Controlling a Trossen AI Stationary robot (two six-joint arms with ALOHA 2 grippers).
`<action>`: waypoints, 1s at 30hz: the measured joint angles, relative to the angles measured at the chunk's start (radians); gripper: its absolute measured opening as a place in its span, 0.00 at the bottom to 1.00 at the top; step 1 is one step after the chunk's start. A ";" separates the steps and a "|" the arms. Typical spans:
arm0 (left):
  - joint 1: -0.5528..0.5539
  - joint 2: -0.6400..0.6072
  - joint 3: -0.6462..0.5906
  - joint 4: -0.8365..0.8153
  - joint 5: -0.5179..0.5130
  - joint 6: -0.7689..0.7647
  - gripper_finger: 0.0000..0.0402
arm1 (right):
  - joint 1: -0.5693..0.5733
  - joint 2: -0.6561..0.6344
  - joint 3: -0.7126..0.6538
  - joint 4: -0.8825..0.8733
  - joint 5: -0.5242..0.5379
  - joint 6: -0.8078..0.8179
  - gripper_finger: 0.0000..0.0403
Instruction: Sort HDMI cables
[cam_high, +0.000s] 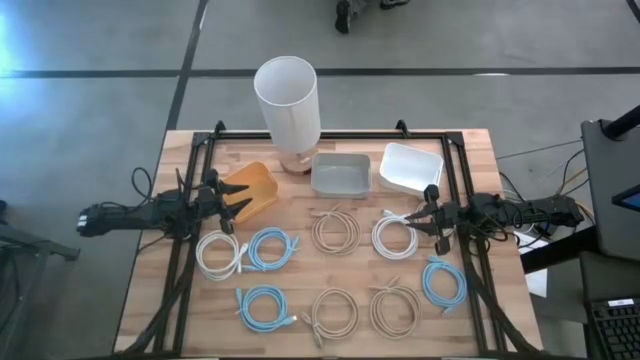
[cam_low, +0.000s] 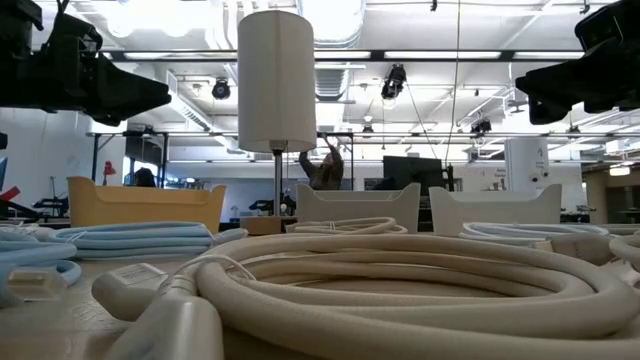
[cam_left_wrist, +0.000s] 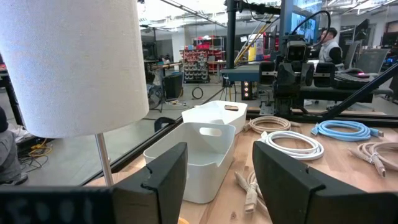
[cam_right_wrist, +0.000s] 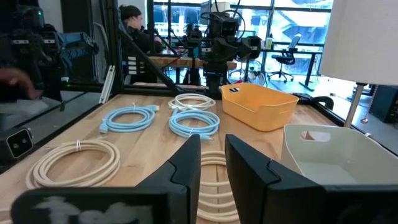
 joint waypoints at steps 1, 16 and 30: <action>0.000 0.000 0.000 0.000 0.000 0.000 0.48 | 0.000 0.000 0.000 0.000 0.000 0.000 0.17; 0.000 0.000 0.000 0.013 -0.007 0.000 0.48 | 0.000 0.000 0.000 0.001 0.000 0.017 0.21; 0.000 0.006 0.000 0.011 -0.004 -0.136 0.48 | 0.000 0.002 0.000 0.032 0.000 0.158 0.17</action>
